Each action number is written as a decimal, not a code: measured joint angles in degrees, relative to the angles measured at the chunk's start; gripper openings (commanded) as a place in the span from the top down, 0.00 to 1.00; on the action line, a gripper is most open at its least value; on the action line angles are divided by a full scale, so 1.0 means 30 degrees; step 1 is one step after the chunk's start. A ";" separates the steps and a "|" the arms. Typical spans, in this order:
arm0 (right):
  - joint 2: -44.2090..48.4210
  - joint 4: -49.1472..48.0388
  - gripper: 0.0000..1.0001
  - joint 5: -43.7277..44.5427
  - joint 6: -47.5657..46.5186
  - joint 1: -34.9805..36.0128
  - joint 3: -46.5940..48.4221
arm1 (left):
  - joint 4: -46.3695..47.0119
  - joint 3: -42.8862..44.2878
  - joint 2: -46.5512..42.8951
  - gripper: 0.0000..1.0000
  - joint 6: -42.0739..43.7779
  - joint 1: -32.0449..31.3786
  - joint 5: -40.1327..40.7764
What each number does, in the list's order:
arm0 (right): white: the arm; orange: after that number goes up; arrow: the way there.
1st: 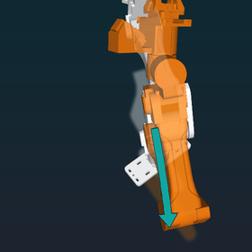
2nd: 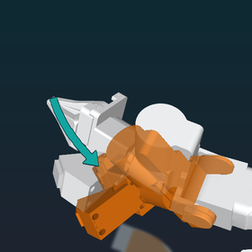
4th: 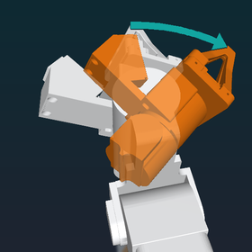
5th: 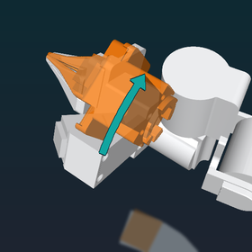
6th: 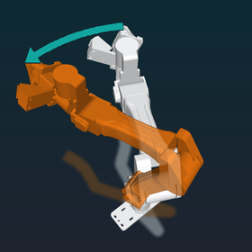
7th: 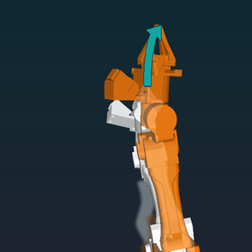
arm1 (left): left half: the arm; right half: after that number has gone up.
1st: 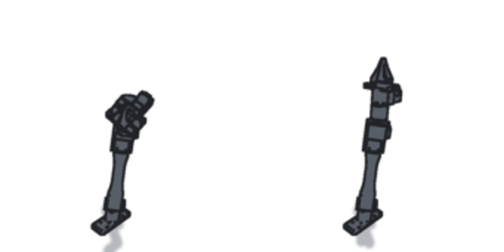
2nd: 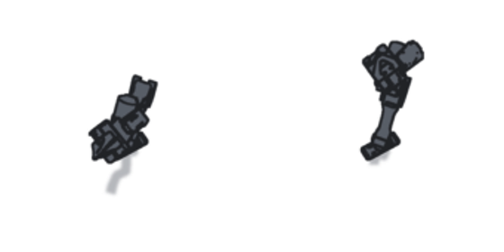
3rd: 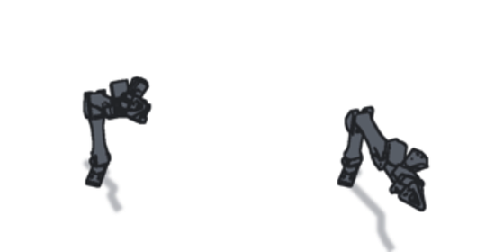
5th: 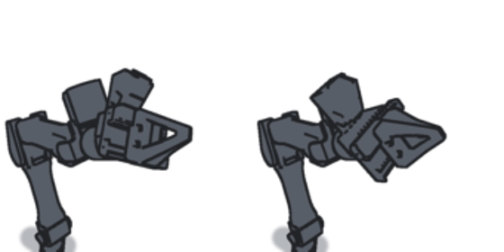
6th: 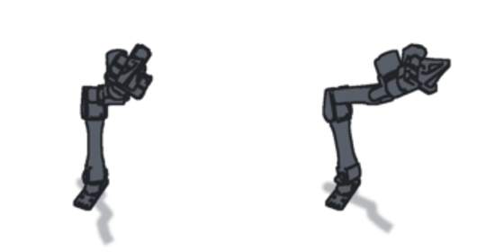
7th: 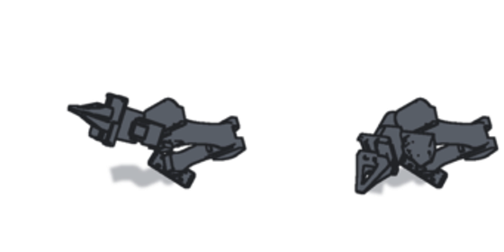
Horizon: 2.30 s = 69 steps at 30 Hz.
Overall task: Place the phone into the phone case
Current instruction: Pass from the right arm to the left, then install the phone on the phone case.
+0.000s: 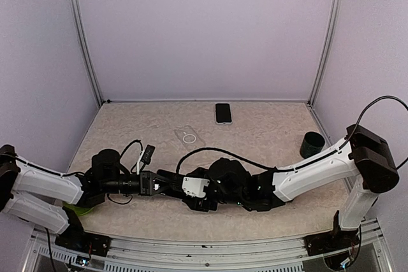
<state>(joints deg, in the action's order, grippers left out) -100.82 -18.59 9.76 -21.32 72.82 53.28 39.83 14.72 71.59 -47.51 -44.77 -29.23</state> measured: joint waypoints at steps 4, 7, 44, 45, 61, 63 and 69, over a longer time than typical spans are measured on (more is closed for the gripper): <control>0.0204 -0.0291 0.24 0.0510 -0.0109 0.0160 -0.0262 | 0.0182 0.0000 -0.0007 1.00 0.0240 -0.0080 -0.0007; 0.0692 -0.0554 0.09 0.0918 -0.0153 0.0306 -0.0634 | 0.0590 0.0029 -0.0051 1.00 0.0408 -0.0175 -0.0160; 0.9384 0.4087 0.07 0.7038 1.3420 -0.3308 -0.3716 | -0.3308 0.0576 -0.1574 1.00 0.0182 -0.1115 0.5202; 0.9384 0.4342 0.08 0.6907 1.3668 -0.3432 -0.3687 | -0.3337 0.0576 -0.1632 1.00 0.0124 -0.1166 0.5391; 0.7548 0.7745 0.04 0.3366 1.8178 -0.7526 -0.2171 | -0.3045 0.1253 -0.1843 1.00 -0.1290 -0.1865 0.8721; 0.7220 0.7708 0.02 0.2841 1.8425 -0.7868 -0.2171 | -0.2681 0.1392 -0.1275 1.00 -0.1566 -0.1902 0.8918; 0.5989 0.7548 0.00 0.1042 1.8819 -0.8830 -0.2135 | -0.1727 0.2361 0.1173 1.00 -0.2302 -0.2076 0.9187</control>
<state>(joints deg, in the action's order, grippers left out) -82.85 4.05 12.88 35.14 46.33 46.87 34.65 21.80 75.11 -54.41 -51.00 -1.67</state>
